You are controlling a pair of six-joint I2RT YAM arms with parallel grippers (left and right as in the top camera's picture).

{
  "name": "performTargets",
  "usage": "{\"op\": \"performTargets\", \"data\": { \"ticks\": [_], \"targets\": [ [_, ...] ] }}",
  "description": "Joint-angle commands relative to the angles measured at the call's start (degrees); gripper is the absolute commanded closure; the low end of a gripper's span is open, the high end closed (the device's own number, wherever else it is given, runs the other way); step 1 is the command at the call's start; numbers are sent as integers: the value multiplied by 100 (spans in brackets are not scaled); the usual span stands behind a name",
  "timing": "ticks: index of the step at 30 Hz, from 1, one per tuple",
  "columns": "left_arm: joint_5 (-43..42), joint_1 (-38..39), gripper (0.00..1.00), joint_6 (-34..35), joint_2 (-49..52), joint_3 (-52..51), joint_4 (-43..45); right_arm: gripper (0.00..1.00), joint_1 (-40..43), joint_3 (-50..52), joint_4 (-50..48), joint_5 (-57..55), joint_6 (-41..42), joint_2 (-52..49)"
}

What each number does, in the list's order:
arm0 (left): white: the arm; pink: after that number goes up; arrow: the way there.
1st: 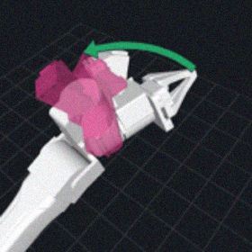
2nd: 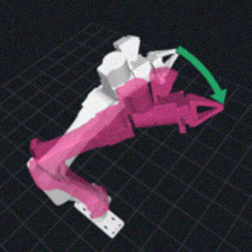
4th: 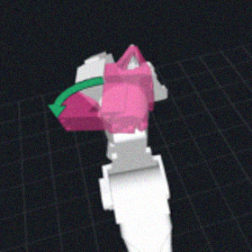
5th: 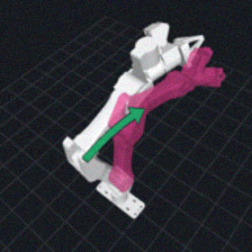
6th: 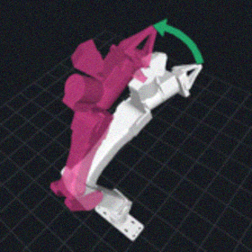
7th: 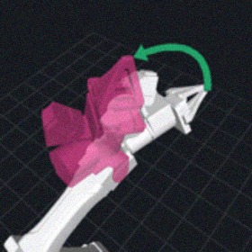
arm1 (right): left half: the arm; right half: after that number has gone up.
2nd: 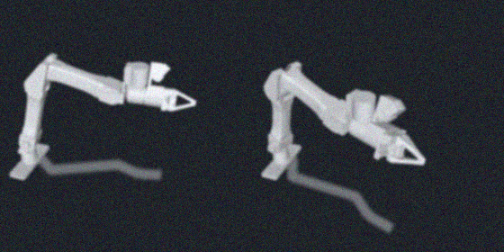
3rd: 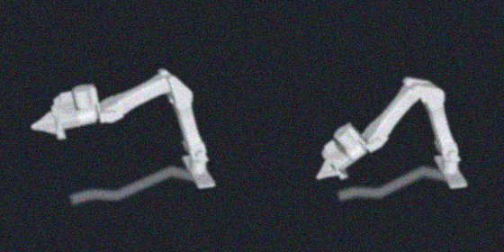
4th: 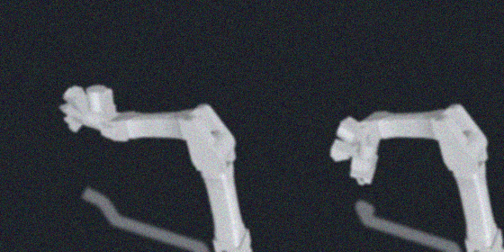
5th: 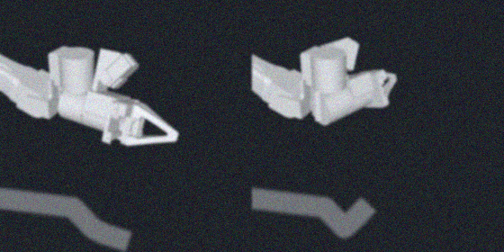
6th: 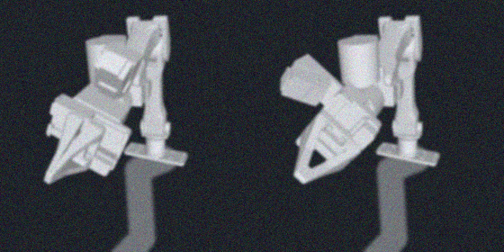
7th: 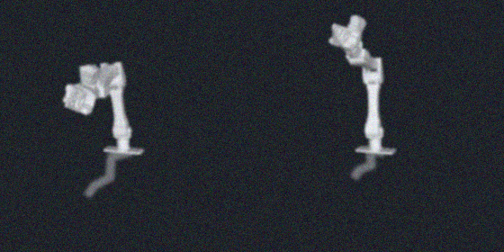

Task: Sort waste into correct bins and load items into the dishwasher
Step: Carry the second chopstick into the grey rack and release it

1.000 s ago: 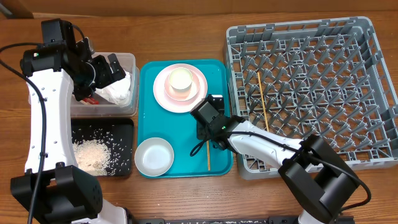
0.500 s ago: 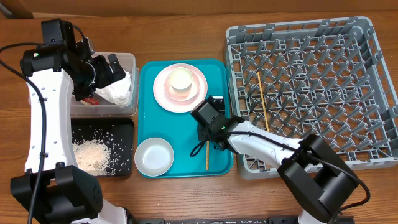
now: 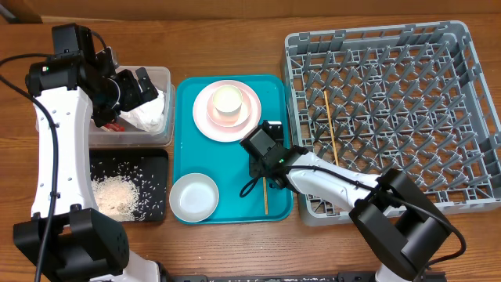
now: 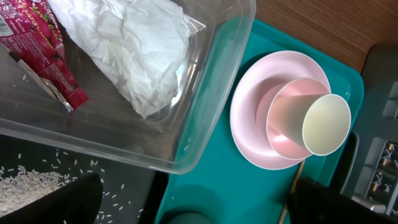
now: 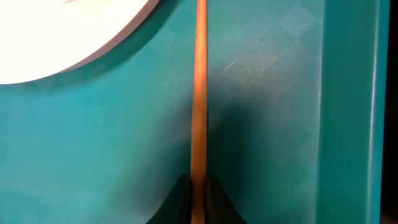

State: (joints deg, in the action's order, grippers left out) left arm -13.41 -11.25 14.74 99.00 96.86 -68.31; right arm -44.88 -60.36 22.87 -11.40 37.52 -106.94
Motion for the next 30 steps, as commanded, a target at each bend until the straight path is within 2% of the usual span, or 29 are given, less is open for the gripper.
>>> {"op": "performTargets", "data": {
  "ticks": [1, 4, 7, 14, 21, 30],
  "targets": [
    [35, 11, 0, -103, -48, 96, 0, 92, -17, 42, -55, -166, 4, -149],
    [35, 13, 0, -103, -48, 96, -2, 89, -17, 39, -140, -146, 4, -282],
    [35, 13, 0, -103, -48, 96, 0, 96, -15, -17, -151, -149, 0, -284],
    [35, 11, 0, -103, -48, 96, 0, 96, 35, -542, 348, -514, -42, 103],
    [35, 13, 0, -103, -48, 96, -2, 96, 232, -807, 380, -529, -813, 863],
    [35, 11, 0, -103, -46, 96, -2, 96, 1233, -820, 387, -527, -2269, 2013]
  ]
}}
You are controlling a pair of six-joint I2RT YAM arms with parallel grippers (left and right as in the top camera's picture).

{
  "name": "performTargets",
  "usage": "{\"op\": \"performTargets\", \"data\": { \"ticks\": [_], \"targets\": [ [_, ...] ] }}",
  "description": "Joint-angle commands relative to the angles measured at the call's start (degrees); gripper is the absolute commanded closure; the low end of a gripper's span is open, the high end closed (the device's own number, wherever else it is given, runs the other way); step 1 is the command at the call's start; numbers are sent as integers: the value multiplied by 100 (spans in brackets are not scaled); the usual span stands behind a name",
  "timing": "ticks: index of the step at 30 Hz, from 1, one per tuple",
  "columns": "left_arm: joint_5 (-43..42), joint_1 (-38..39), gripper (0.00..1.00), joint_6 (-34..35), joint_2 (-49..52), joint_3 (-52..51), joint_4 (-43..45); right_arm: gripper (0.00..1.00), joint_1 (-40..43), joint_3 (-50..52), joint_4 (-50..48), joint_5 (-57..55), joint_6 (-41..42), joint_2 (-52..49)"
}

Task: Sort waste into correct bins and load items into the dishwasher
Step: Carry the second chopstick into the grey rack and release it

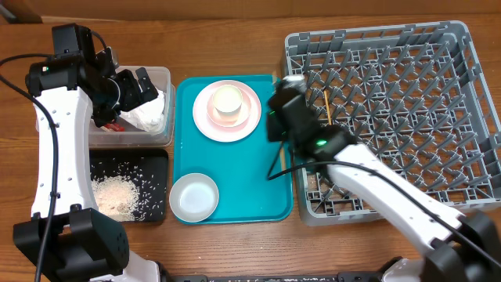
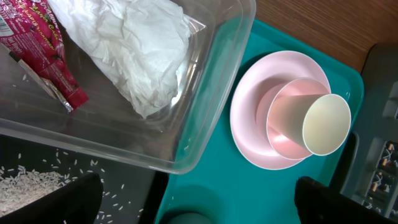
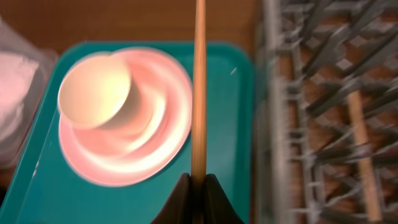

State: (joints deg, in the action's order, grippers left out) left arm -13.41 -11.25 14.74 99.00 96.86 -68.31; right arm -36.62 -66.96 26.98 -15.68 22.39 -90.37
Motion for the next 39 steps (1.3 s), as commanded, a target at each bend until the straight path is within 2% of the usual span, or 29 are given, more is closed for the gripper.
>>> {"op": "performTargets", "data": {
  "ticks": [1, 7, 16, 29, 31, 35, 39],
  "targets": [
    [35, 13, 0, -103, -46, 96, -2, 96, 564, -160, -7, -96, -918, 411],
    [35, 13, 0, -103, -46, 96, -2, 96, 1368, -160, 280, 125, -1690, 415],
    [35, 13, 0, -103, -44, 96, 0, 95, 1956, -157, 566, 514, -1690, 46],
    [35, 11, 0, -103, -44, 96, -2, 75, 1958, -157, 658, 603, -1683, -363],
    [35, 11, 0, -103, -44, 96, -2, 70, 1934, -160, 658, 1025, -1683, -363],
    [35, 13, 0, -103, -44, 96, 0, 68, 1932, -160, 660, 2208, -1620, -363],
    [35, 13, 0, -103, -44, 96, -2, 68, 1904, -160, 745, 2859, -1469, -363]
  ]
}}
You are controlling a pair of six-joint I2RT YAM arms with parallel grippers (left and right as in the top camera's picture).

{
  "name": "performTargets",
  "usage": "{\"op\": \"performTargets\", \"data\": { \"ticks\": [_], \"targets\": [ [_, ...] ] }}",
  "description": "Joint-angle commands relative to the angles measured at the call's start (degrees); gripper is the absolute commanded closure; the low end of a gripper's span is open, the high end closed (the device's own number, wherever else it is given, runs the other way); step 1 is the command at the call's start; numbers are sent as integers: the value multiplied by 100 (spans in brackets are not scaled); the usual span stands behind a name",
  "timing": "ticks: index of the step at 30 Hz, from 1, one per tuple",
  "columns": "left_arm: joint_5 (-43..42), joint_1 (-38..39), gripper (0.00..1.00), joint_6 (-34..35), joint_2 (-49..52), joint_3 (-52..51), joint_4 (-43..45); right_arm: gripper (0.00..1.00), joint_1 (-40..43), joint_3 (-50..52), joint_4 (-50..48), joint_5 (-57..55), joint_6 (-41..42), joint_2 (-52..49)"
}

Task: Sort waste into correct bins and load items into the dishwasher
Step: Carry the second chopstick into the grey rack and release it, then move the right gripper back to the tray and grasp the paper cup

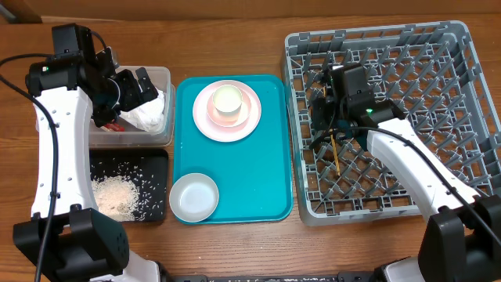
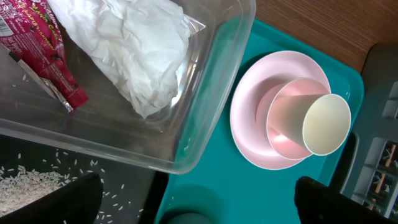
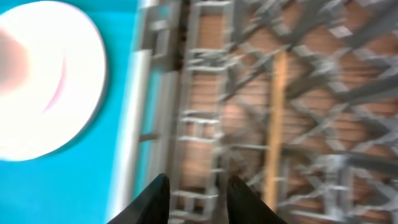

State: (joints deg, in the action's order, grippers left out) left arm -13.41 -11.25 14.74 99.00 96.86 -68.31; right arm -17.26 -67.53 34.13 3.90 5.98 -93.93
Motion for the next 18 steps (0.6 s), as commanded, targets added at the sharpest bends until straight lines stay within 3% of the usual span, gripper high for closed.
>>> {"op": "performTargets", "data": {
  "ticks": [1, 18],
  "targets": [
    [35, 13, 0, -103, -44, 96, -2, 67, -50, -103, 79, 938, 271, -7],
    [35, 13, 0, -103, -44, 96, -2, 66, -619, -101, 1058, 708, 391, -7]
  ]
}}
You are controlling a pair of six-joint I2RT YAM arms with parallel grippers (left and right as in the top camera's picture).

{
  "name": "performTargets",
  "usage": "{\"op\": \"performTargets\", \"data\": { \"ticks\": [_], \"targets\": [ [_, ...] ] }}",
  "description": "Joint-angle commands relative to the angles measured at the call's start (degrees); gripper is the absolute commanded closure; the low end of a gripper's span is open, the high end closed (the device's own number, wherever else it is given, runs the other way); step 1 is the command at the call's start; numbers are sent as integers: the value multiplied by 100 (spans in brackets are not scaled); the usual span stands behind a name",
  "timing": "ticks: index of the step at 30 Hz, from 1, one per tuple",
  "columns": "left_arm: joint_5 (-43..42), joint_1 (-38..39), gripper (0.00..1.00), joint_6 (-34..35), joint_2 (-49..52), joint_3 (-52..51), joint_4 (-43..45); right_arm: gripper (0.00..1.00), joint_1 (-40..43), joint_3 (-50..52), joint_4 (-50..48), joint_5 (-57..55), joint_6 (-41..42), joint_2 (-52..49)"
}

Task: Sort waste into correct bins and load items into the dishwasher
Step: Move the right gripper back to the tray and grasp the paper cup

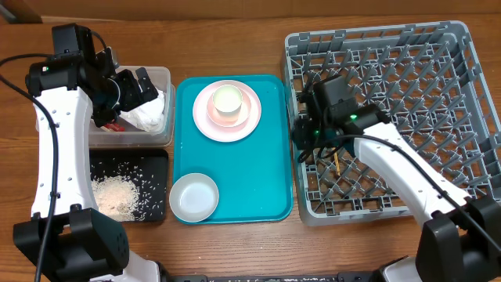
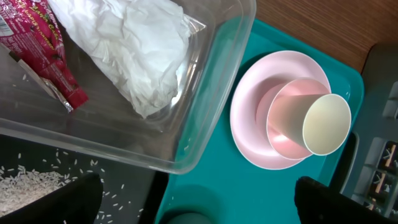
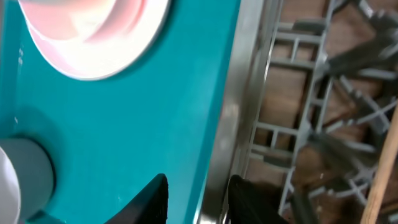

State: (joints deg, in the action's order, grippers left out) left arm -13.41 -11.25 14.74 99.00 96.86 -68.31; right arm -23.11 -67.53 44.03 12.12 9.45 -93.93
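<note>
My right gripper (image 1: 308, 131) hangs open and empty over the left rim of the grey dishwasher rack (image 1: 438, 117); in the right wrist view its fingers (image 3: 155, 199) straddle the seam between rack and teal tray (image 1: 258, 168). A wooden chopstick (image 1: 335, 159) lies in the rack, also seen as the chopstick (image 3: 382, 168) at the frame's right edge. A pink cup (image 1: 227, 100) stands on a pink plate (image 1: 246, 117), and a white bowl (image 1: 194, 196) sits on the tray. My left gripper (image 1: 139, 84) is open over the clear bin (image 1: 160, 74).
The clear bin (image 2: 205, 81) holds a crumpled white tissue (image 2: 124, 50) and a red wrapper (image 2: 43, 56). A black tray (image 1: 153, 168) with spilled rice (image 1: 116, 194) lies below it. The rack's upright tines fill the right side of the table.
My right gripper has moved left, from over the rack's left columns to the rack's left rim beside the teal tray. It stays open and empty. The left arm has not moved.
My right gripper was shut on a chopstick lying on the teal tray near the white bowl. Then it held that chopstick up by the pink plate and the rack. Then it was open over the rack, the chopstick left inside. Now it is at the rack's rim.
</note>
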Motion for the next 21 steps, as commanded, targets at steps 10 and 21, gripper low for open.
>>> {"op": "performTargets", "data": {
  "ticks": [10, 21],
  "targets": [
    [35, 13, 0, -103, -44, 96, -2, 77, -35, -101, 577, -111, 723, -7],
    [35, 13, 0, -103, -44, 96, -2, 84, -37, -101, 562, -90, 1429, -7]
  ]
}}
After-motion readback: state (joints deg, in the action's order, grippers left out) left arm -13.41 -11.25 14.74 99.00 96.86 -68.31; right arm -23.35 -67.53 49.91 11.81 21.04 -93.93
